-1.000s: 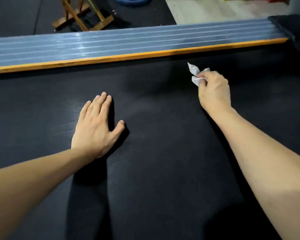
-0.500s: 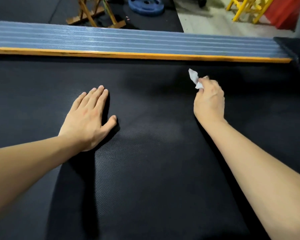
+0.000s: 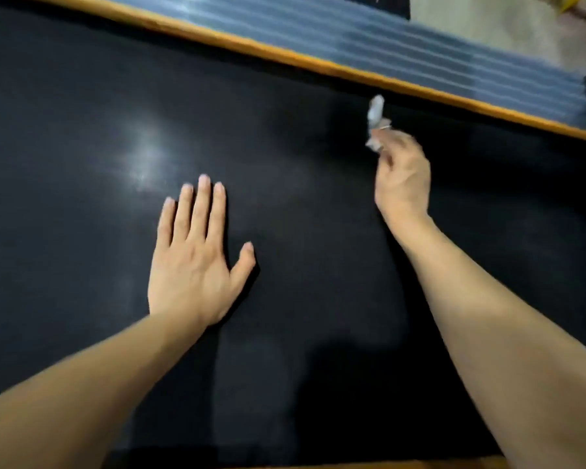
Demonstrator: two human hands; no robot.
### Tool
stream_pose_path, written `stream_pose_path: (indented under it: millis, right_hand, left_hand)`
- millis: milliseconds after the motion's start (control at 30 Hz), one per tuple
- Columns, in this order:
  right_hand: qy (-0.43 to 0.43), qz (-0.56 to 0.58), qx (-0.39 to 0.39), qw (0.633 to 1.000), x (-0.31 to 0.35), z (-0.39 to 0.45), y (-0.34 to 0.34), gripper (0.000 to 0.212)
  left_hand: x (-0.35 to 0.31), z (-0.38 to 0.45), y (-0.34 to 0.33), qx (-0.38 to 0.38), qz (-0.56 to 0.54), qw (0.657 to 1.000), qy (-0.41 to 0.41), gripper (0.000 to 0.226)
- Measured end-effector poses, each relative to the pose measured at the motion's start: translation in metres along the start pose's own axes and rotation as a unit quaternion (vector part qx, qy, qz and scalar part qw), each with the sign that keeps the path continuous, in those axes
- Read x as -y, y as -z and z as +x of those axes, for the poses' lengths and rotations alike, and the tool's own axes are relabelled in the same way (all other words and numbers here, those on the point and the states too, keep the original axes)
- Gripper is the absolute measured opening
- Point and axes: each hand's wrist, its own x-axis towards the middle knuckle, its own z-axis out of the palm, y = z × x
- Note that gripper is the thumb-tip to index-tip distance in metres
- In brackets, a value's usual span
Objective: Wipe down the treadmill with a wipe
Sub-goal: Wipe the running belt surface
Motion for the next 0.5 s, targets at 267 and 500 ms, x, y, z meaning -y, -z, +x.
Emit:
stream_pose_path:
  millis: [267,500]
  right_hand:
    - [-0.084,-0.021,0.013,0.996,0.007,-0.004,0.004,0.039]
    - [-0.081,-0.007,0.033,0.996,0.007,0.004,0.005,0.042]
  left_hand:
    - [0.003,0.001,0.008,0.061,-0.01,0.998,-0.007,0.087]
    - [0.003,0.001,0.017,0.104,0.032,0.994,-0.005,0.096]
